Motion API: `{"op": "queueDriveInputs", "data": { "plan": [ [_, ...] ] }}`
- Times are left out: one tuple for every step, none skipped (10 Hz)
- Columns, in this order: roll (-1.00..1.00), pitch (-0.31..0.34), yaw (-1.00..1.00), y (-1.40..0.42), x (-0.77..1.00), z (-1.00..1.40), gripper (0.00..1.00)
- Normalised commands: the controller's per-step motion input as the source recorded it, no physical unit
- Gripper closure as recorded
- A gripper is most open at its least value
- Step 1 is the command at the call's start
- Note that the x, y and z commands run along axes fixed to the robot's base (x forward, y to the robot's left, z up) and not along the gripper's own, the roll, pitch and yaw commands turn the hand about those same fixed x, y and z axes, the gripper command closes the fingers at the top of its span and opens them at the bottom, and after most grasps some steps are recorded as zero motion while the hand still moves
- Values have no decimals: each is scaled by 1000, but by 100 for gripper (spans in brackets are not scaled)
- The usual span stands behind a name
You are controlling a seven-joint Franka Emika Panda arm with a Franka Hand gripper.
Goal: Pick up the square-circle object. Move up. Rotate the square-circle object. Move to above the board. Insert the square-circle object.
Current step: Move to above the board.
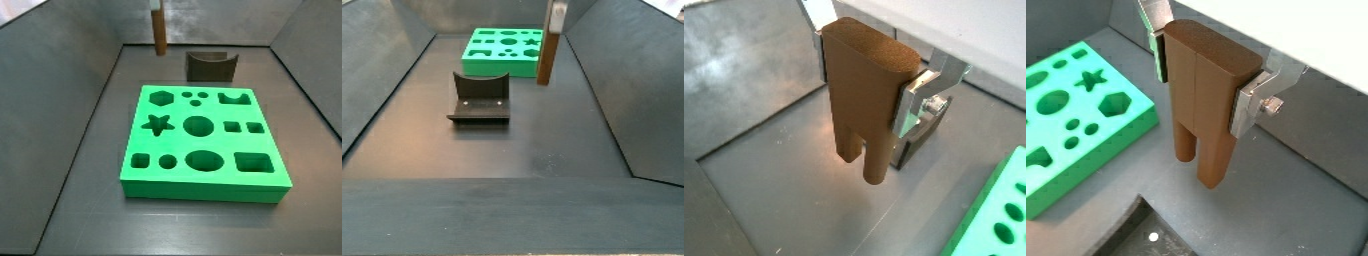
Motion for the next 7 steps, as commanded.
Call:
{"op": "queueDriveInputs", "data": {
  "plan": [
    [55, 98, -21, -23, 70, 900, 100],
    [58, 96, -18, -17, 54, 791, 100],
    [62, 94, -12, -11, 29, 572, 100],
    [65, 91, -10, -8, 20, 409, 100],
    [67, 91, -7, -7, 16, 244, 100],
    [8, 86, 1000, -1000, 73, 309, 100],
    [9, 87, 1000, -1000, 76, 296, 100]
  ]
}}
